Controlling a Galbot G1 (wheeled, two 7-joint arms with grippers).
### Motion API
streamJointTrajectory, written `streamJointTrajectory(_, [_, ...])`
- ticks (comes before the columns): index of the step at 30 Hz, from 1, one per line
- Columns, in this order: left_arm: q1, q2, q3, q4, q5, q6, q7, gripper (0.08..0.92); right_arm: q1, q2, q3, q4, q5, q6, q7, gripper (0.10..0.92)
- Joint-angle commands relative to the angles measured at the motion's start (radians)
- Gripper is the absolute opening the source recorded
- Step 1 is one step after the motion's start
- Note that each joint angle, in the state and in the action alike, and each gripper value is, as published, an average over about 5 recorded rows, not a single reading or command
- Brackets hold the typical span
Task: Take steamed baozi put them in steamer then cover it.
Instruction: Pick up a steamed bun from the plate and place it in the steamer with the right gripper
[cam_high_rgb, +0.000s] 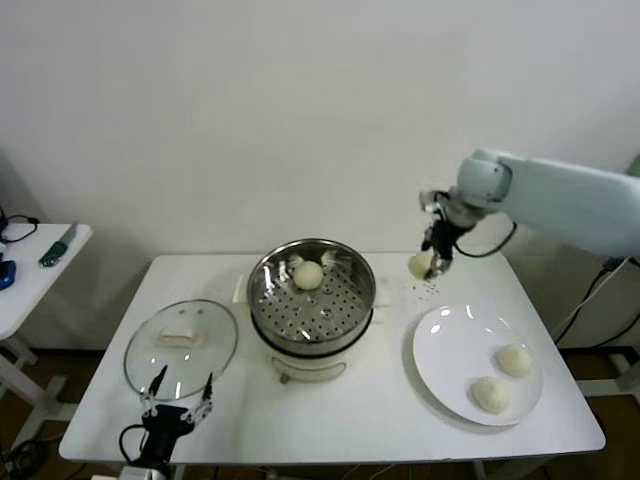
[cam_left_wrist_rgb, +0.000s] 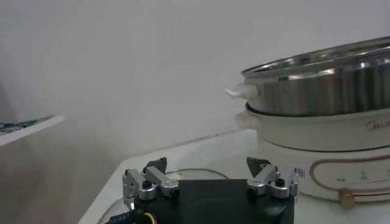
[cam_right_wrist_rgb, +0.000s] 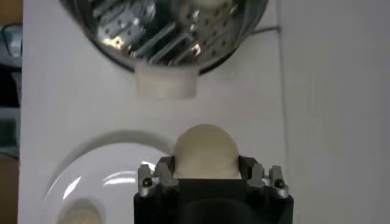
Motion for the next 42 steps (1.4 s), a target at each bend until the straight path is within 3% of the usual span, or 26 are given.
streamJointTrajectory(1, [0.003,0.003,0.006,-0.012,0.004,0.008,0.010,0.823,0.157,0.231,-0.056,-0.066,0.232,-0.015,0.013,0.670])
streamJointTrajectory(16, [0.011,0.009,0.014,-0.026,0.007,0.013,0.012,0.823,-0.096,0.529,0.045,-0.201,0.241,-0.085,0.077,0.670])
streamJointTrajectory(42, [-0.013,0.026,-0.010,-0.007,-0.024,0.025,0.005,0.823,-0.247,0.582,-0.014,-0.237,0.160,-0.081,0.067,0.697])
